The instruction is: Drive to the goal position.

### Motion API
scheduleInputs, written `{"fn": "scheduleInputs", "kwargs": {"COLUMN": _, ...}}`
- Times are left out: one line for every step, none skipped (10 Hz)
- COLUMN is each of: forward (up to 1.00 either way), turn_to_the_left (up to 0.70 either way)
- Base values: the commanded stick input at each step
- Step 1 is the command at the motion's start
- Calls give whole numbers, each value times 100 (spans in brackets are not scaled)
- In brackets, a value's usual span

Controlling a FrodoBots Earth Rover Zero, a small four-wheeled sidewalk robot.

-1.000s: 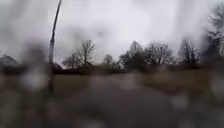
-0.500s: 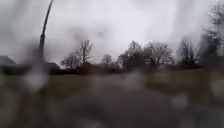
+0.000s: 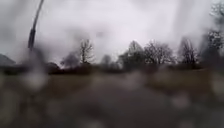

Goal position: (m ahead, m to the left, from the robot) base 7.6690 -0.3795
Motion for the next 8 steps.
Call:
{"fn": "scheduleInputs", "kwargs": {"forward": 70, "turn_to_the_left": 0}}
{"fn": "scheduleInputs", "kwargs": {"forward": 70, "turn_to_the_left": 0}}
{"fn": "scheduleInputs", "kwargs": {"forward": 70, "turn_to_the_left": 0}}
{"fn": "scheduleInputs", "kwargs": {"forward": 70, "turn_to_the_left": 0}}
{"fn": "scheduleInputs", "kwargs": {"forward": 70, "turn_to_the_left": 0}}
{"fn": "scheduleInputs", "kwargs": {"forward": 70, "turn_to_the_left": 0}}
{"fn": "scheduleInputs", "kwargs": {"forward": 70, "turn_to_the_left": 0}}
{"fn": "scheduleInputs", "kwargs": {"forward": 70, "turn_to_the_left": 0}}
